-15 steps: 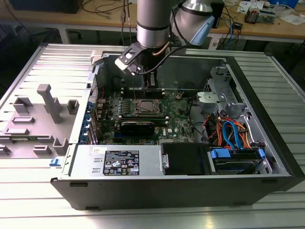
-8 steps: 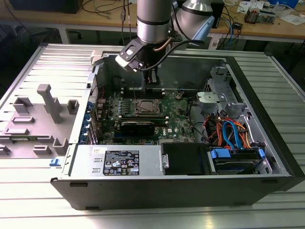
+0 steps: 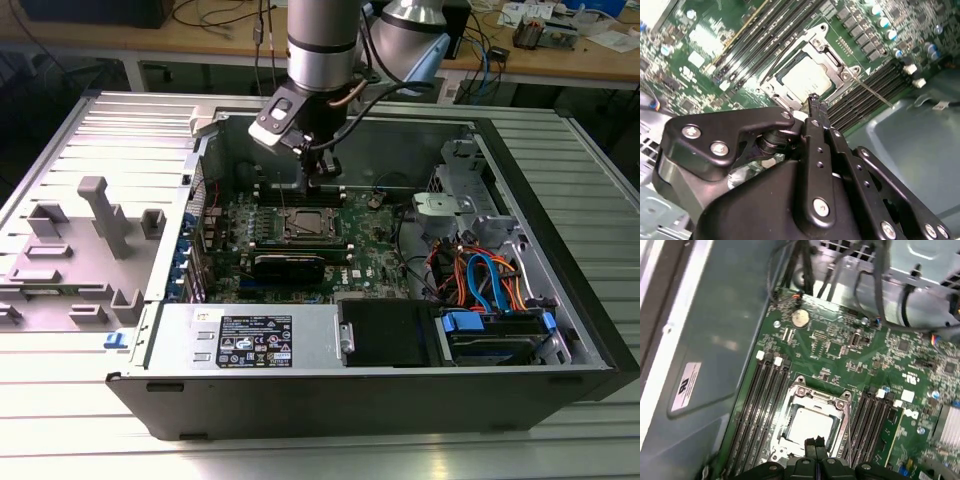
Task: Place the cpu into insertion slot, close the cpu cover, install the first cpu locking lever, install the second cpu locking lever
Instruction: 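Install the first cpu locking lever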
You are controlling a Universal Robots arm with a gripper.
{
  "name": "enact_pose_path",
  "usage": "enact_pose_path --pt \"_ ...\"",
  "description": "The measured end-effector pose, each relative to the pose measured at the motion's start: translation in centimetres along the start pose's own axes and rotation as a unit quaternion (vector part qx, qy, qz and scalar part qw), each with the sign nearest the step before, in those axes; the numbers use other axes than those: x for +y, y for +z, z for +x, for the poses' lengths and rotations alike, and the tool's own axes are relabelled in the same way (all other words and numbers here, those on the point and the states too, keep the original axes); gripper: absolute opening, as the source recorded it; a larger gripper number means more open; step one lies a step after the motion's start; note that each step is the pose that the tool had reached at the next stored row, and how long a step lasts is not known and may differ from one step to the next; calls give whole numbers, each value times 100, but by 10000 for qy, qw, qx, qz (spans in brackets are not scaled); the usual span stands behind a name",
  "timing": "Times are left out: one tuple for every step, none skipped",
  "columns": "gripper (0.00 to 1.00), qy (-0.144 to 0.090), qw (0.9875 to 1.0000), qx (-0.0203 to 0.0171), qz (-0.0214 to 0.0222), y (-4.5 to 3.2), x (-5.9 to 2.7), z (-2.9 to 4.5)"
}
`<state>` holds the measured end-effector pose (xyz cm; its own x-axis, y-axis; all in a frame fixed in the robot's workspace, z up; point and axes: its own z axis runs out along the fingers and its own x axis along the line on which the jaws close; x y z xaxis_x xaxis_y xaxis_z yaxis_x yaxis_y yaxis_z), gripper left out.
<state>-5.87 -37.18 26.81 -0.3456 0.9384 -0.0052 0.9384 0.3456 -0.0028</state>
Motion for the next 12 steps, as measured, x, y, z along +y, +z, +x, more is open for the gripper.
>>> enact_pose_path --pt "11 -84 10000 0 -1 1 0 0" --pt "11 -278 9996 0 -2 2 0 0" --pt "11 -488 9988 -1 -3 2 0 0" --pt "11 -670 9978 -1 -4 2 0 0" --pt "11 -811 9967 -2 -5 3 0 0" --pt "11 -939 9956 -2 -5 3 0 0" --pt "11 -1036 9946 -2 -6 3 0 0" --pt "11 -1128 9936 -2 -6 3 0 0" --pt "11 -1232 9924 -3 -7 3 0 0" --pt "11 -1389 9903 -3 -8 3 0 0" --pt "11 -1470 9891 -3 -8 3 0 0" --pt "11 -1595 9872 -4 -9 4 0 0"
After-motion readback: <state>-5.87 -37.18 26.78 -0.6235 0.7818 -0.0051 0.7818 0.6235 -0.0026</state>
